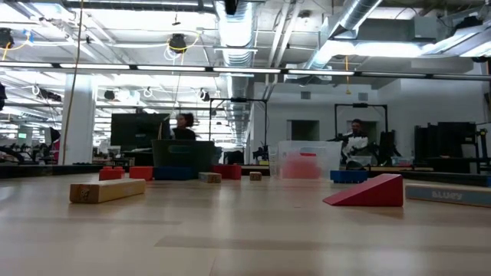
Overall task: Sort blocks
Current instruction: Put the brown block into the bottom transparent bin
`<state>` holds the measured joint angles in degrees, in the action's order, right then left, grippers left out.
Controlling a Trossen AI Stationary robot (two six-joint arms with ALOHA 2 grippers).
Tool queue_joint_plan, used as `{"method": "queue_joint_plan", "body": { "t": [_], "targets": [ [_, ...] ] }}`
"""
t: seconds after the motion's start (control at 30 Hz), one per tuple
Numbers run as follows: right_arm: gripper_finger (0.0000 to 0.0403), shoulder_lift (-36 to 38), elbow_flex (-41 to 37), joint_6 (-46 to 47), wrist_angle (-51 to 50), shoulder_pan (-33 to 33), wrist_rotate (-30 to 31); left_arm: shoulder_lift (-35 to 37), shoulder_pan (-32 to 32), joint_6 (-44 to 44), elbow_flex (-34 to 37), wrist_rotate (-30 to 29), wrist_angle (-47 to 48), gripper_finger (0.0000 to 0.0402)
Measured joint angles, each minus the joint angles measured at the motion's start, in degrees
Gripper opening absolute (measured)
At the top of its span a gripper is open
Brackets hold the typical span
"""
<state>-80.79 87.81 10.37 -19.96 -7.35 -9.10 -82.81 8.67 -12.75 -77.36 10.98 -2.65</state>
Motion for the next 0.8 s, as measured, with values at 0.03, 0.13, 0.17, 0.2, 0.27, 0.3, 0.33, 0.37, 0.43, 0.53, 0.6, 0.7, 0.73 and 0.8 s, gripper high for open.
{"method": "queue_joint_plan", "body": {
  "t": [0.03, 0.13, 0.17, 0.2, 0.27, 0.3, 0.33, 0.37, 0.43, 0.53, 0.6, 0.7, 0.73, 0.8],
  "targets": [
    [0.0073, 0.06, 0.17, 0.14, -1.12, -0.01, 0.04, 0.02, 0.00, -0.32, 0.00, -0.79, 0.83, 0.0146],
    [0.0073, 0.11, 2.08, 0.18, -5.57, -0.05, 0.24, 0.17, 0.18, -0.54, 0.00, -2.23, 5.37, 0.0148],
    [0.0073, 0.14, 3.22, 0.45, -7.51, -0.05, 0.50, 0.29, 0.39, -0.35, 0.02, -2.30, 7.27, 0.0149],
    [0.0073, 0.18, 4.61, 0.74, -9.87, -0.05, 1.12, 0.33, 0.43, -0.15, 0.02, -2.30, 8.76, 0.0149],
    [0.0073, 0.28, 7.52, 1.33, -15.16, -0.03, 2.28, 0.37, 0.48, -0.08, -0.09, -2.39, 11.37, 0.0150],
    [0.0073, 0.32, 9.05, 2.06, -18.33, 0.08, 2.64, 0.37, 0.58, 0.19, -0.45, -2.45, 13.41, 0.0150],
    [0.0073, 0.36, 10.31, 3.38, -22.00, 0.24, 3.01, 0.37, 0.67, 0.70, -1.04, -2.50, 15.70, 0.0150],
    [0.0073, 0.37, 11.48, 5.47, -26.41, 0.25, 3.10, 0.35, 0.71, 1.26, -1.67, -2.56, 17.93, 0.0150],
    [0.0076, 0.51, 13.03, 11.82, -36.99, 1.01, 3.11, 0.42, 0.88, 2.36, -2.92, -3.85, 22.37, 0.0151],
    [0.0081, 1.77, 12.82, 19.84, -51.63, 4.37, 3.21, 0.46, 1.09, 3.90, -4.41, -8.63, 28.97, 0.0151],
    [0.0083, 3.24, 11.41, 25.36, -57.10, 7.51, 3.17, 0.42, 1.11, 4.88, -4.85, -12.21, 31.90, 0.0151],
    [0.0084, 5.39, 8.02, 34.24, -60.55, 12.62, 2.81, 0.42, 1.12, 5.42, -4.98, -14.60, 34.23, 0.0152],
    [0.0084, 6.24, 6.24, 37.52, -60.71, 14.31, 2.49, 0.33, 1.36, 5.82, -4.98, -14.65, 35.19, 0.0152],
    [0.0085, 8.04, 2.20, 44.30, -60.72, 17.57, 1.21, 0.22, 1.81, 6.50, -4.98, -14.36, 37.08, 0.0161]
  ]
}}
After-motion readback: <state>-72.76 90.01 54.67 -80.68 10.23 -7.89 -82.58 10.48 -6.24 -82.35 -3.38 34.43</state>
